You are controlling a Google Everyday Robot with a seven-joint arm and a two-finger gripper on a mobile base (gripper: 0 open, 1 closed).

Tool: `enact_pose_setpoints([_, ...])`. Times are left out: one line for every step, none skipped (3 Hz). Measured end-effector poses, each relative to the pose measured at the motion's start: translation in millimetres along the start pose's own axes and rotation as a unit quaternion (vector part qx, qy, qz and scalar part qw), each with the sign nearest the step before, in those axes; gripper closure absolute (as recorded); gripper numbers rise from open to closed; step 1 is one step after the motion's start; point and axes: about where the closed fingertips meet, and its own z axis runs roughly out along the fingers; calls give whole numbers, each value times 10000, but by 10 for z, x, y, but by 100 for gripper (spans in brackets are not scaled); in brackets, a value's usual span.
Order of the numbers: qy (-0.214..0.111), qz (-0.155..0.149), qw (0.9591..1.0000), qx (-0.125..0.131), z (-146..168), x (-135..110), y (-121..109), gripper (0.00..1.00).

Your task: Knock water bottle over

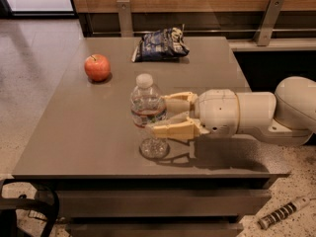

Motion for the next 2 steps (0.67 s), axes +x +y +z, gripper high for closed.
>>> enact_pose_setpoints([125,-24,9999,15,-5,-25,-1,100])
enact_pose_setpoints([521,-187,9984,150,-118,-169,-38,100])
